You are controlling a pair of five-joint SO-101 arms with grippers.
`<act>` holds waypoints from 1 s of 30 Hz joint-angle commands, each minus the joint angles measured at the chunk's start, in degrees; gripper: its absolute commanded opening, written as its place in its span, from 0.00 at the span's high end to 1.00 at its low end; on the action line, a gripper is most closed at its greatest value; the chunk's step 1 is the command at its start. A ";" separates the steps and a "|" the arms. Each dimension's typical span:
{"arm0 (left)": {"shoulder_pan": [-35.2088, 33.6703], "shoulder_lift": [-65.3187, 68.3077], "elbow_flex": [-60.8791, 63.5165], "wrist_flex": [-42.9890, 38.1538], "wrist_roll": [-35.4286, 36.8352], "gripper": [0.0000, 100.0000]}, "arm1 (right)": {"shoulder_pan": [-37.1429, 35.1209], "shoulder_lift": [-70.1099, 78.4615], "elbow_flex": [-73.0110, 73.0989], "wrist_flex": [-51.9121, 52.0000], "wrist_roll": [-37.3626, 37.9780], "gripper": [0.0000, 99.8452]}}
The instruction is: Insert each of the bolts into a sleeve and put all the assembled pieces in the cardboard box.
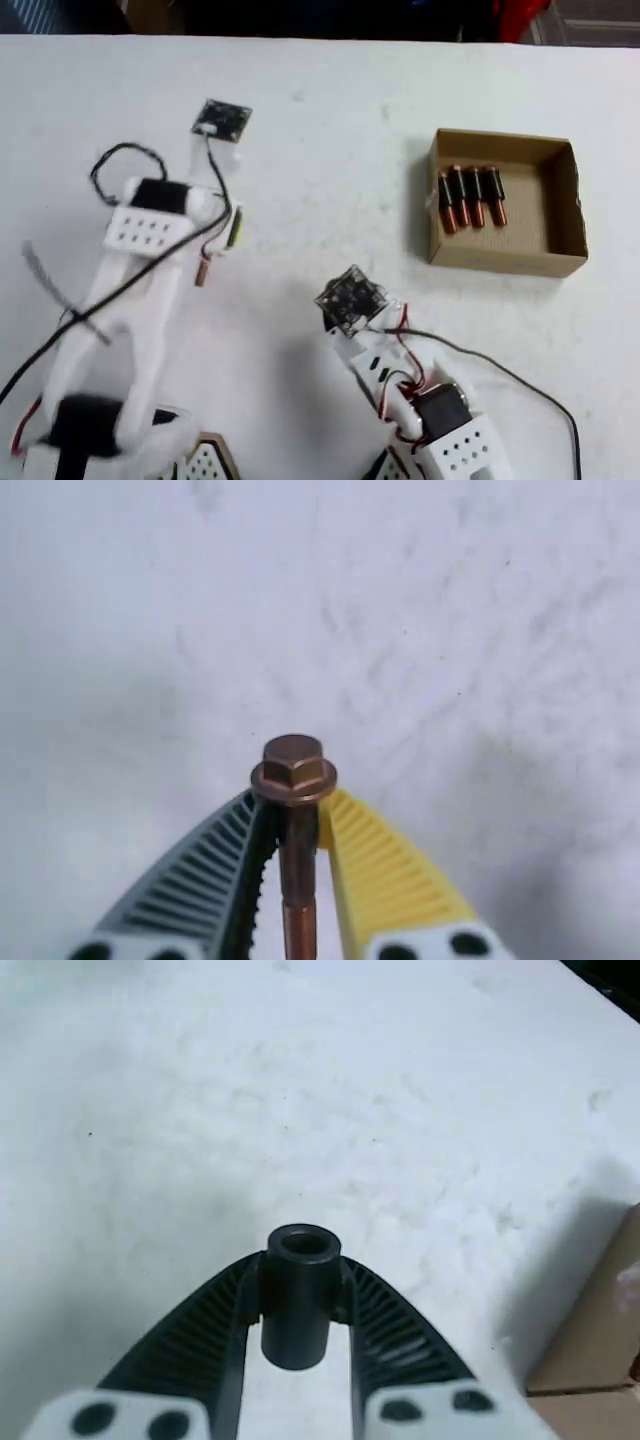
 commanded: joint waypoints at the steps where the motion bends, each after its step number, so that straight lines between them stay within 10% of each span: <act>1: 0.40 -10.42 0.09 0.44 -0.44 0.98 | -1.01 -0.92 -0.26 -1.80 -0.44 0.98; 30: 0.75 -53.23 20.22 -19.34 0.79 0.98 | -5.76 -0.92 6.59 -21.67 -6.33 0.98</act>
